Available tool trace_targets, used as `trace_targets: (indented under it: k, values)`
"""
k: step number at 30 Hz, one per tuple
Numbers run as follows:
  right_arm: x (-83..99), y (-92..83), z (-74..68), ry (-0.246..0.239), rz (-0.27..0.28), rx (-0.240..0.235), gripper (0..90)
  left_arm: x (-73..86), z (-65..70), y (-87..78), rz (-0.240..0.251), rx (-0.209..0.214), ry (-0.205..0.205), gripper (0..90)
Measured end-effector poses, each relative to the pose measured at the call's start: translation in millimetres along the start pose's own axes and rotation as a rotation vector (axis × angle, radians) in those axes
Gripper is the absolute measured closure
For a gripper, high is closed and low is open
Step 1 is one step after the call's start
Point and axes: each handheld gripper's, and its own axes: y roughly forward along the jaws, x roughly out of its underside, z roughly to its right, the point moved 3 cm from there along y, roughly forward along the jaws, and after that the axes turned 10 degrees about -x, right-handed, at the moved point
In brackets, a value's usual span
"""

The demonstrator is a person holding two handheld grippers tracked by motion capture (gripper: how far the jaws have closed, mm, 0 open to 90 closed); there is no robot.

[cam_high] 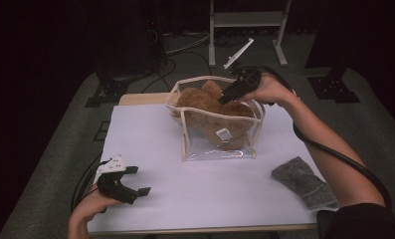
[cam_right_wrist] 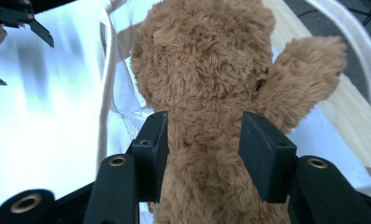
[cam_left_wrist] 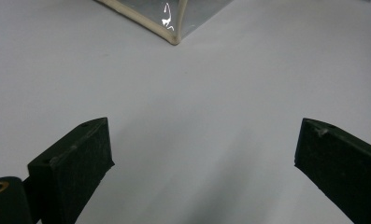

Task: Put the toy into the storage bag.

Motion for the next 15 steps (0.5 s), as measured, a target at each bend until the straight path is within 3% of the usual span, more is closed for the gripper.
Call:
trace_targets:
  k: [15]
  values:
    - [14.3,-33.4,-9.8,0.007,0.061,0.015,49.3,1.8,3.4,0.2,-0.005,0.003,0.0,3.2]
